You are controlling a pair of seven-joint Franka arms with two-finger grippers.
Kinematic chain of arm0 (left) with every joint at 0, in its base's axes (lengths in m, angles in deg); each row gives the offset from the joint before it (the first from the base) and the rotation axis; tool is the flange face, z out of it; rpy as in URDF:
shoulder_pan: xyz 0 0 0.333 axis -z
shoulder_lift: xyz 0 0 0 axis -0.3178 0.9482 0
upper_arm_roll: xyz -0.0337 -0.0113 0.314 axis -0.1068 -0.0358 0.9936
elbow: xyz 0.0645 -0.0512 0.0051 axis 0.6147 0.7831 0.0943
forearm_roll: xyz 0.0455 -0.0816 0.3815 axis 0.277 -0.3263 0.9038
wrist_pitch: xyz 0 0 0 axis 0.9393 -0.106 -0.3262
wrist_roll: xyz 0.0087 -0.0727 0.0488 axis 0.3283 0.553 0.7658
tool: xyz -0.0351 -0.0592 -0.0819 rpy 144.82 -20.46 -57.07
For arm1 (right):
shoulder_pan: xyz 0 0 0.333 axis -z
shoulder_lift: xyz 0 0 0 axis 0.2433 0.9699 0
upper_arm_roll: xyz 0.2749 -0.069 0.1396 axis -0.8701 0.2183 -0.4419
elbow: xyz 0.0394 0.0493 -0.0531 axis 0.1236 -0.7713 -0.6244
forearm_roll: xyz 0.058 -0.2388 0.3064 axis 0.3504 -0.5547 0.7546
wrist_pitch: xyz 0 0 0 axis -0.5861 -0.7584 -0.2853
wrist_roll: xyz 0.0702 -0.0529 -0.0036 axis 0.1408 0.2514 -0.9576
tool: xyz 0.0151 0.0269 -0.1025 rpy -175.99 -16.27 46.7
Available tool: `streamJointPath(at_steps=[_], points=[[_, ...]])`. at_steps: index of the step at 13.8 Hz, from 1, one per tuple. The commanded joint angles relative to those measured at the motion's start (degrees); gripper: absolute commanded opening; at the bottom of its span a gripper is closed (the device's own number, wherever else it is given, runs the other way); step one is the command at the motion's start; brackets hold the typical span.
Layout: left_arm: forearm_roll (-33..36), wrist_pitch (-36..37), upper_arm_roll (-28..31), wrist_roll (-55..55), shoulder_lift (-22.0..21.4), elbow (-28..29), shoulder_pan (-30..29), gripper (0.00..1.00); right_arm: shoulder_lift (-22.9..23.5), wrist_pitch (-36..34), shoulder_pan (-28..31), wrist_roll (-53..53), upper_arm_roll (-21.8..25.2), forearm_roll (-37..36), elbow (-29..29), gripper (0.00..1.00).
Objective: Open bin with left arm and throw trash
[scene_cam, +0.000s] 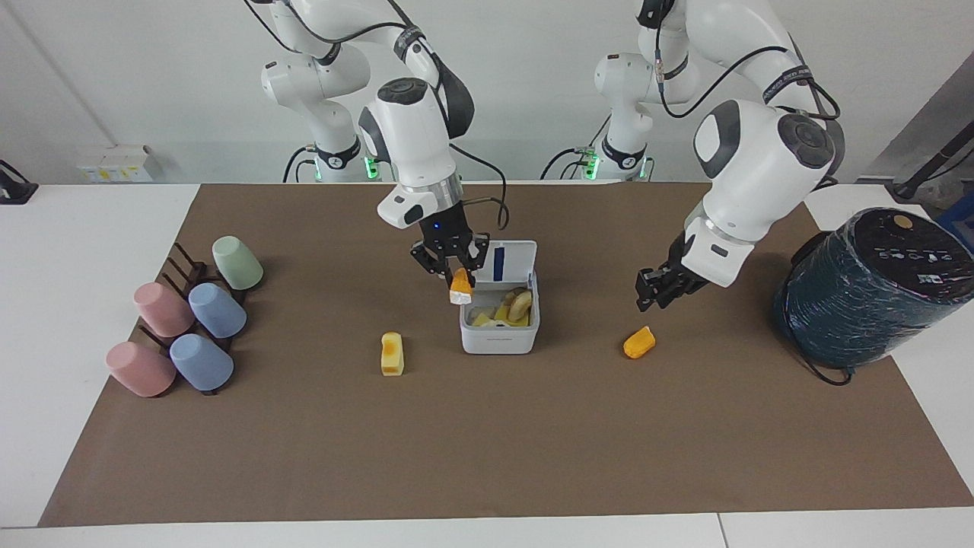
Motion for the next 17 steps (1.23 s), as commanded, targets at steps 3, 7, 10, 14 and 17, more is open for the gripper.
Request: streamJointPath(at_steps=[3, 7, 10, 14, 17], points=[[1.5, -15.3, -0.4, -6.0, -6.5, 17.8, -0.5, 0.80, 3.3, 1.3, -2.2, 2.5, 0.0, -0.1, 2.4, 0.13], [5.0, -21.1, -0.2, -9.8, -5.4, 22.8, -0.5, 0.83, 3.1, 0.0, -2.8, 4.4, 0.0, -0.1, 2.3, 0.90], [5.6, -25.0, -0.1, -9.8, -4.3, 25.6, 0.1, 0.89, 3.0, -1.0, -2.3, 4.5, 0.2, -0.5, 2.6, 0.94], [5.6, -27.4, -0.2, -9.3, -0.9, 25.8, 0.6, 0.97, 1.9, -3.1, 1.6, 3.7, 0.4, -4.9, 2.2, 0.95], [5.6, -28.4, -0.2, -8.4, -0.1, 25.9, 0.6, 1.00, 2.1, -2.5, 5.5, -2.5, 0.3, -5.1, 1.8, 0.95]])
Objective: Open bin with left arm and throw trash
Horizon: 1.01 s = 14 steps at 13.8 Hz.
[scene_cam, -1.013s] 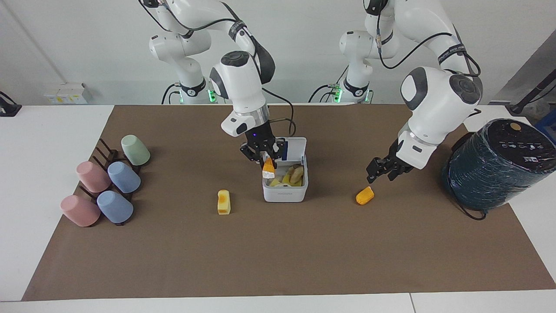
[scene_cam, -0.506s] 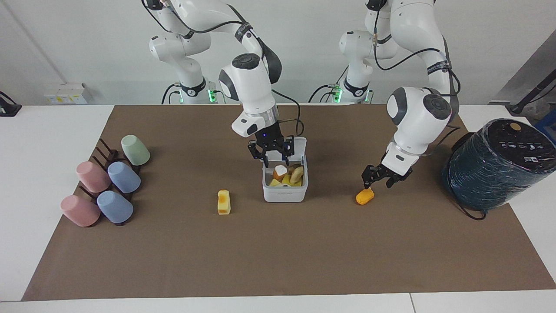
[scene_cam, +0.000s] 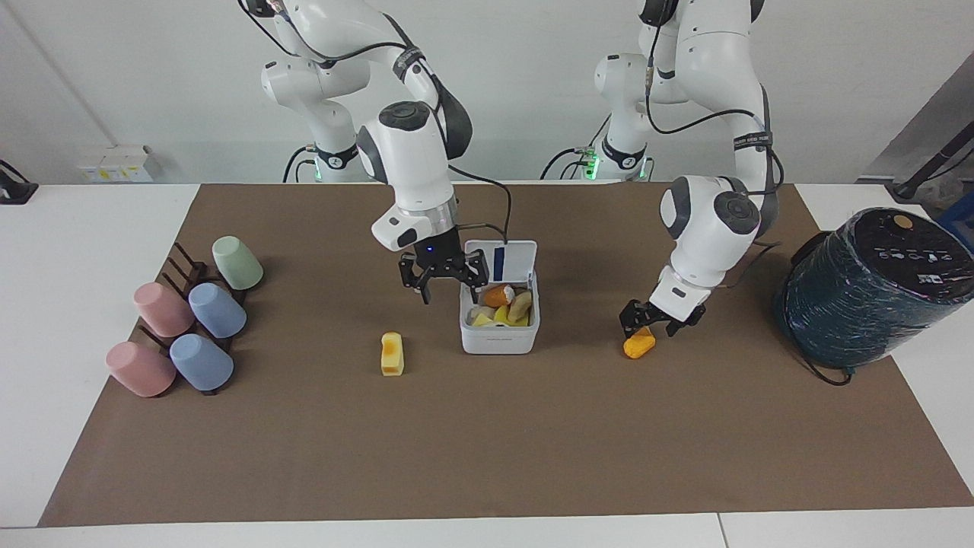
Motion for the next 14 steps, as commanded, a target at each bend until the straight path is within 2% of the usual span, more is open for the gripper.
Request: streamJointPath(at_steps=[1, 7, 9, 14], points=[[1.3, -2.6, 0.3, 2.4, 0.1, 1.1, 0.5, 1.00, -0.3, 0.1, 4.3, -7.7, -0.7, -0.6, -0.6, 0.95], [1.3, -8.3, 0.2, 9.3, 1.6, 3.6, 2.1, 0.99, 2.2, 5.9, 9.9, -16.6, -0.7, -0.6, -4.0, 0.94], [1.3, -8.8, 0.2, 11.1, 1.6, 4.1, 2.2, 0.96, 3.5, 6.9, 11.5, -18.8, -0.7, -0.6, -4.8, 0.93], [1.3, -10.5, 0.3, 12.0, 2.1, 4.9, 2.2, 0.87, 7.9, 15.1, 12.3, -21.5, -0.7, -0.7, -6.9, 0.93]])
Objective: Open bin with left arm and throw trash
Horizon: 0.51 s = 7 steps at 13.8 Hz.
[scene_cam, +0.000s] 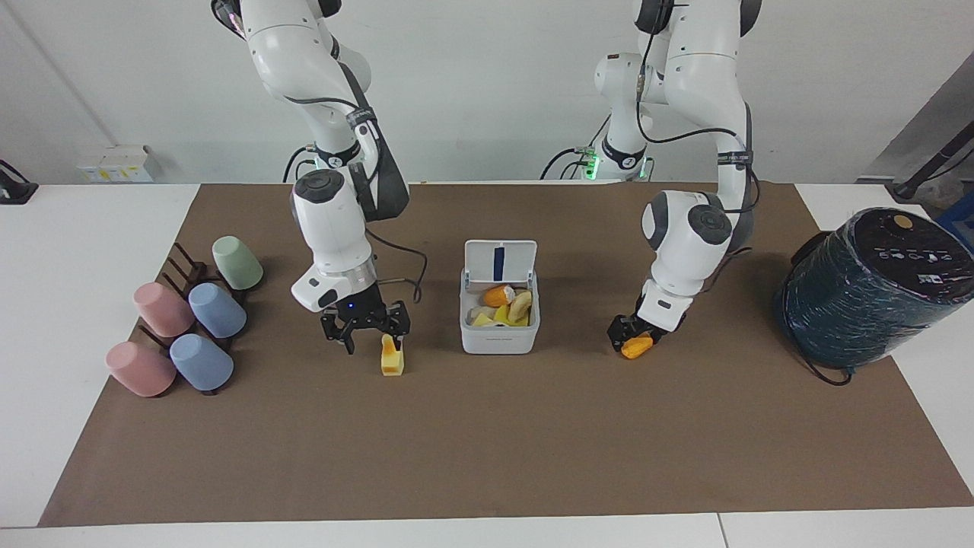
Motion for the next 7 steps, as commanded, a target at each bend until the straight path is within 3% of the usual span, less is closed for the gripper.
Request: streamJointPath(at_steps=[1, 2, 5, 6, 7], points=[[1.3, -1.9, 0.5, 1.5, -0.3, 1.6, 0.5, 0.84, 2.7, 4.2, 0.7, -2.7, -0.8, -0.6, -0.9, 0.92], [1.3, -1.9, 0.5, 1.5, -0.3, 1.6, 0.4, 0.79, 3.1, 4.5, 0.6, -3.4, -0.8, -0.6, -1.2, 0.91], [1.3, -1.9, 0.5, 1.4, -0.3, 1.6, 0.4, 0.58, 3.0, 4.6, 0.2, -4.1, -0.8, -0.6, -2.1, 0.69], [1.3, -1.8, 0.5, 1.4, -0.3, 1.5, 0.4, 0.50, 3.0, 4.5, 0.0, -4.0, -0.8, -0.6, -2.3, 0.55], [1.3, -1.6, 0.5, 1.4, -0.3, 1.3, 0.4, 0.43, 3.1, 4.5, -0.1, -3.8, -0.8, -0.6, -2.5, 0.34]])
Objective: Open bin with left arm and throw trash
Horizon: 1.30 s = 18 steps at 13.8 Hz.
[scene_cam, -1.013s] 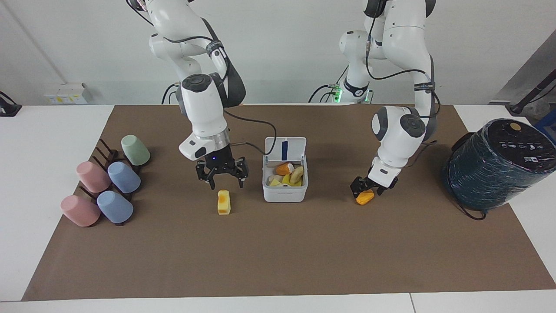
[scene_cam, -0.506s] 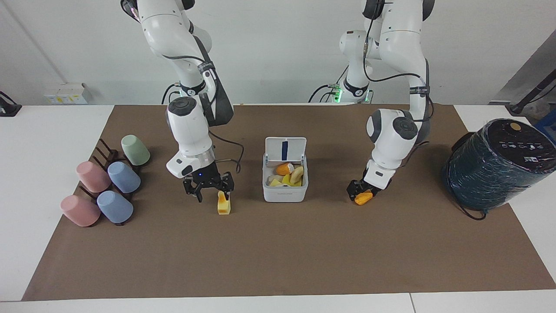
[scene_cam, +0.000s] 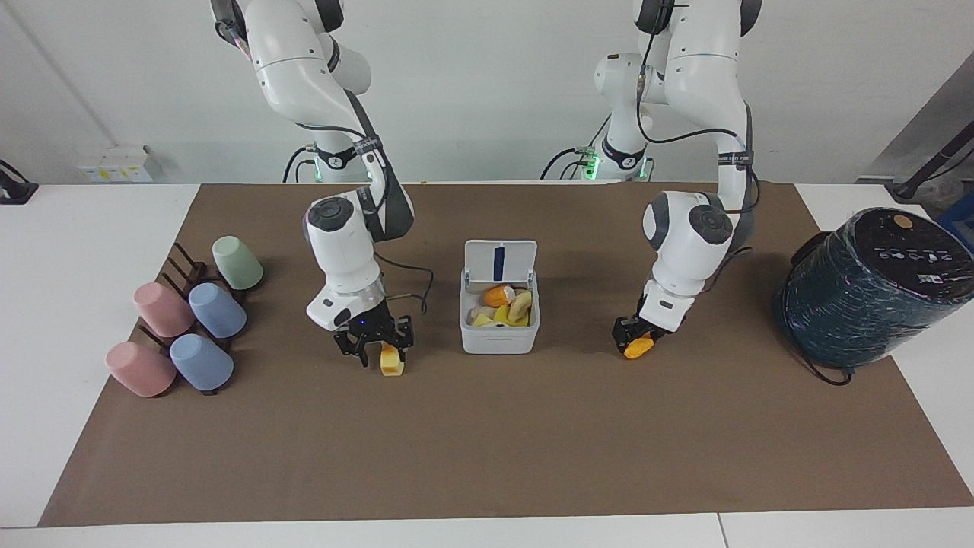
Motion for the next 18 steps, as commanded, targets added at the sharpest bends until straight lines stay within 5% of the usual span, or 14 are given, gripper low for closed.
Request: streamJointPath(at_steps=[1, 2, 10, 18], points=[[1.2, -0.9, 0.3, 1.3, -0.1, 0.8, 0.4, 0.35, -0.5, 1.0, 0.2, -0.3, -0.4, -0.6, -1.3, 0.11], [1.2, -0.5, 0.3, 1.3, -0.1, 0.5, 0.4, 0.31, -0.6, 1.0, 0.2, -0.1, -0.5, -0.6, -1.2, 0.00], [0.9, 28.2, 0.1, 12.7, -0.3, -20.5, 5.1, 0.28, -5.2, -0.5, -1.4, 5.8, -1.1, 0.0, 0.9, 0.00], [-1.8, 25.0, -0.3, 28.5, -0.1, -23.5, 18.8, 0.28, -14.0, -8.8, -1.4, 6.2, -1.2, 0.2, 0.9, 0.00]])
